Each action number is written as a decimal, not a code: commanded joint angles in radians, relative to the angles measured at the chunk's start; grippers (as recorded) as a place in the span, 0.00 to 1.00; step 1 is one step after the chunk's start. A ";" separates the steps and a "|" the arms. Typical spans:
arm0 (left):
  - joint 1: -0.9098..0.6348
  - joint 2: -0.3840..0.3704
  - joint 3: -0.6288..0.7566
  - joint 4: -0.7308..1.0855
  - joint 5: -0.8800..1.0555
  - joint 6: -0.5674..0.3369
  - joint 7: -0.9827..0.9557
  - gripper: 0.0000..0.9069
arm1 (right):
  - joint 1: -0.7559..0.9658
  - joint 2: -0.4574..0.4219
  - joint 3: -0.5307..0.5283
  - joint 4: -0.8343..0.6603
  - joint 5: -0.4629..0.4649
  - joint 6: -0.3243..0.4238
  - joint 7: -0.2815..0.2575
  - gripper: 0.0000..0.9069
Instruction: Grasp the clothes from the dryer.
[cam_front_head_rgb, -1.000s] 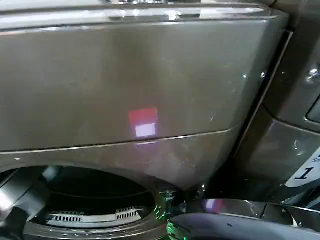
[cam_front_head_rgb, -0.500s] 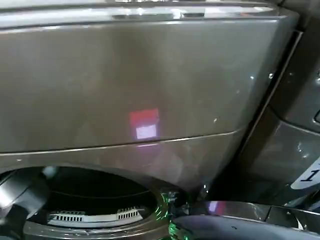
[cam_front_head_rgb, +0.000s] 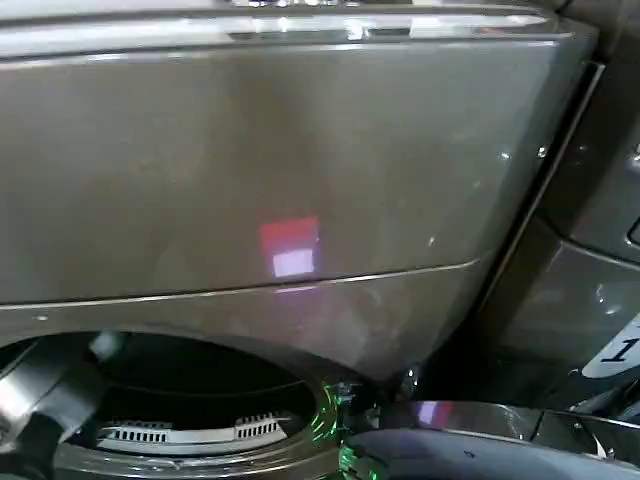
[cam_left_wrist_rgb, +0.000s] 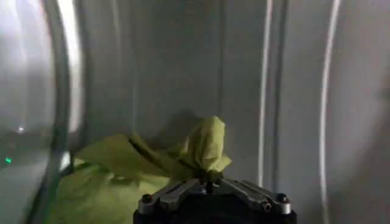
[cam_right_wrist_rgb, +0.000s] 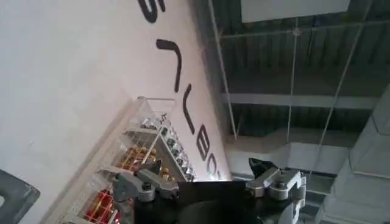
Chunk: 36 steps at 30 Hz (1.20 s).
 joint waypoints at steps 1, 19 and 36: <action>0.160 -0.023 -0.237 -0.222 -0.076 0.051 -0.337 0.00 | 0.004 0.001 -0.006 0.003 0.000 0.000 0.000 1.00; 0.473 -0.121 -0.438 -0.596 -0.231 -0.048 -0.909 0.00 | 0.020 -0.001 -0.015 0.006 0.000 -0.007 0.013 1.00; 0.783 -0.199 -0.511 -0.903 -0.185 -0.152 -1.160 0.00 | -0.006 -0.011 0.023 -0.005 -0.014 -0.018 0.028 1.00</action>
